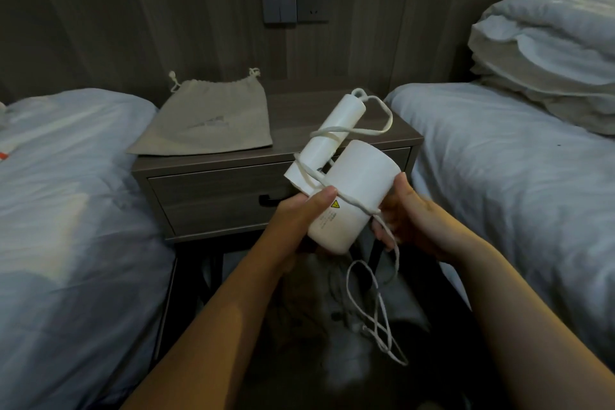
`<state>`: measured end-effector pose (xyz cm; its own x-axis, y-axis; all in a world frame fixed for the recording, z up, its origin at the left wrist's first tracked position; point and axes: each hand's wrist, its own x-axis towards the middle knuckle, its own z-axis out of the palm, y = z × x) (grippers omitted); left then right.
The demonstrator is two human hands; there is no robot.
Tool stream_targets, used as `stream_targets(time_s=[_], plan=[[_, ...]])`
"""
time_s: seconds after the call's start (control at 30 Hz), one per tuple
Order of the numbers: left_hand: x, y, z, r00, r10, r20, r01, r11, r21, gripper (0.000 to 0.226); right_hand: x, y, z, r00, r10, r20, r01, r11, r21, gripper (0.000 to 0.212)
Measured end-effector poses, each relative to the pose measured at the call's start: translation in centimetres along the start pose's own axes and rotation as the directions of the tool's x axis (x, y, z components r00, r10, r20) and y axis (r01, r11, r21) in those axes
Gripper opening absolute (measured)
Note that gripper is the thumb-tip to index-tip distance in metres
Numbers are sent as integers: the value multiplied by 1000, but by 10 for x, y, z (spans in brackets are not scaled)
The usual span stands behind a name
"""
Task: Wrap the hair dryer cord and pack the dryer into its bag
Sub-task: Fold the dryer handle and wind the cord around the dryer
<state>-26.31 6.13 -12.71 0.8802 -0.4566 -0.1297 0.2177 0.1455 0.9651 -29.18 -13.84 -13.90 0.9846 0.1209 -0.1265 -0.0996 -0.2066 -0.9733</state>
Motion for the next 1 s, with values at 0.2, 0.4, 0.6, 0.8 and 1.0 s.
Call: stream_targets(time_s=[0.2,0.4,0.6,0.8,1.0], plan=[[-1,6,-10,997,13,-78,-7,997,79,15,-4,-1,-3,993,118,-33,-120,990,-78,38],[0,11,-14,985,87,-151,-59,982,182,7,-6,-6,-3,968,89,-236,-134,974,-184,35],[4,6,-12,956,156,-249,-81,955,287,9,-11,-22,15,968,28,-248,-95,961,-261,29],[4,-6,-9,884,372,-284,-83,721,688,59,-6,-22,41,979,55,-197,-154,831,-534,19],[3,-13,-10,787,593,-173,-103,401,910,77,-8,-19,27,978,152,-143,-202,857,-473,30]])
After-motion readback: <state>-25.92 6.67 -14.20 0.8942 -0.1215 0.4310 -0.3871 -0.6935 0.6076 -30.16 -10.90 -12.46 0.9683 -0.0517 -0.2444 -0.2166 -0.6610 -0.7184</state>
